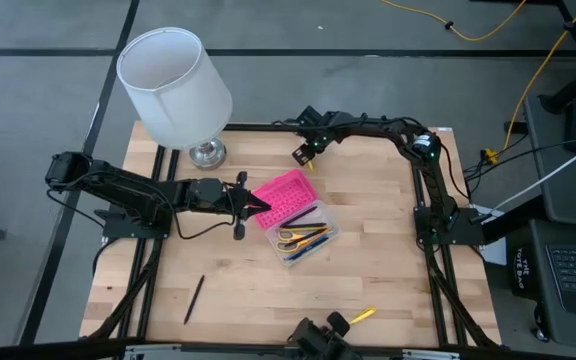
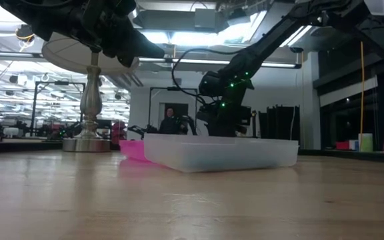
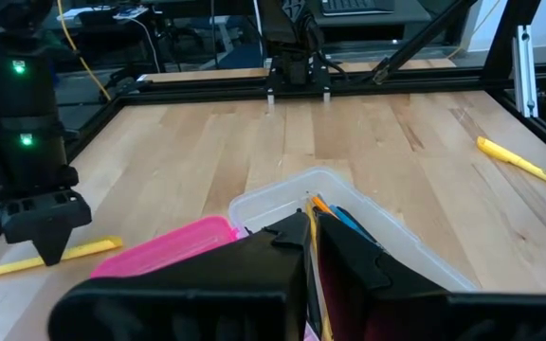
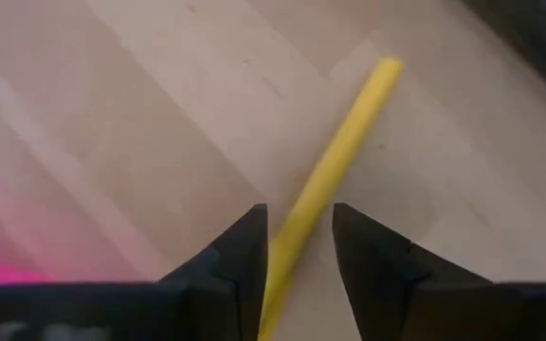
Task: Pick & place school supplies into a supply box
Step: Put the yellow pen into the supply box
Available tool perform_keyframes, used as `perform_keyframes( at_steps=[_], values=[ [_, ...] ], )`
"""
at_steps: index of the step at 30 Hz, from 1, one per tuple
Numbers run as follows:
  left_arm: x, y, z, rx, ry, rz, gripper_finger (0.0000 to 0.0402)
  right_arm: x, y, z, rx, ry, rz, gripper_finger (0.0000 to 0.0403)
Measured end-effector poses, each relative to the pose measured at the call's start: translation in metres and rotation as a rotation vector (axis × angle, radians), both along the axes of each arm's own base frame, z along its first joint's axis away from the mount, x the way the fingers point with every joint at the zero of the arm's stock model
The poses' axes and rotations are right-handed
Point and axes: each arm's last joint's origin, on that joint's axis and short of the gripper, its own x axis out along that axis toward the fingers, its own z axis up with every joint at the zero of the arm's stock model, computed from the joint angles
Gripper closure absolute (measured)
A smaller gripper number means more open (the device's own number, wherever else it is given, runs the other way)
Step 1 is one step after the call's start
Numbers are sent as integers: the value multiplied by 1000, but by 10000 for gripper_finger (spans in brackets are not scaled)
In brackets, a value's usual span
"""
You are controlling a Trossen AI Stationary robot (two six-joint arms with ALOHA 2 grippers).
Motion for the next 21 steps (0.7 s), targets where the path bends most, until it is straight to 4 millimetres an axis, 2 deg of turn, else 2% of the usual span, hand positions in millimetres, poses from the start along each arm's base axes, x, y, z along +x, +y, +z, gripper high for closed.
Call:
perform_keyframes(
  at_steps=[5,14,21],
  values=[
    [0,0,0,0,0,0,384,-2,-2,-10,-48,89,19,277],
    [0,0,0,0,0,0,384,-3,-5,-8,-47,118,43,281],
    [0,0,0,0,0,0,384,-3,-6,-7,-58,136,65,338]
  ],
)
